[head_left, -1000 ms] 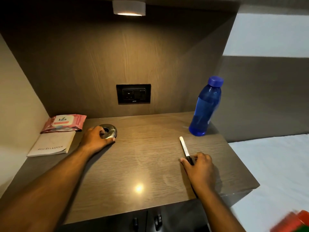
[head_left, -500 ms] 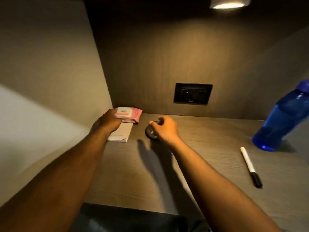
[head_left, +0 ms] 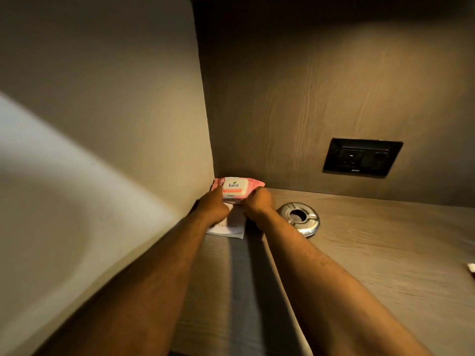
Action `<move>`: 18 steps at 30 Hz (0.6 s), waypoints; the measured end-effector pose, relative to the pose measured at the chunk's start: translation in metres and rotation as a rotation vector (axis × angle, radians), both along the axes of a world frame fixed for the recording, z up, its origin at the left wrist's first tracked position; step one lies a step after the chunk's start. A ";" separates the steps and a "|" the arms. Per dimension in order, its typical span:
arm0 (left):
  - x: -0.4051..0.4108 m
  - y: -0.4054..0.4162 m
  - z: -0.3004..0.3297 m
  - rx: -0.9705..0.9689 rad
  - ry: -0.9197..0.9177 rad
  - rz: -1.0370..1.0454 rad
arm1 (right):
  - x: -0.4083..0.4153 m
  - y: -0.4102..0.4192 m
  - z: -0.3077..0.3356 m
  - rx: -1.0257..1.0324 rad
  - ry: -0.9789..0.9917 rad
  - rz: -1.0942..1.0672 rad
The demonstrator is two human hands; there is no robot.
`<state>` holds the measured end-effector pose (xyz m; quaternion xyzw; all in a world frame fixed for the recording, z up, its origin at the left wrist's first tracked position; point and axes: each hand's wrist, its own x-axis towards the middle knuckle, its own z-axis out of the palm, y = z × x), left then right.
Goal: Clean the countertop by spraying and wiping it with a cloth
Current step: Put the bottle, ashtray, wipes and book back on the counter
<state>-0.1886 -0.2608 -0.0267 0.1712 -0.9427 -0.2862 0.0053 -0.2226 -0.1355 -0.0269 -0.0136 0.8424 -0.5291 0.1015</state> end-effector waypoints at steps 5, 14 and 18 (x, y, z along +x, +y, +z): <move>0.016 -0.004 0.001 0.191 0.141 0.012 | 0.014 0.000 0.000 0.121 0.186 -0.098; 0.032 0.109 0.026 0.364 0.331 -0.070 | 0.044 0.122 0.029 -0.032 0.319 -0.339; 0.041 0.189 0.024 0.369 0.250 -0.281 | 0.059 0.212 0.023 -0.022 0.203 -0.477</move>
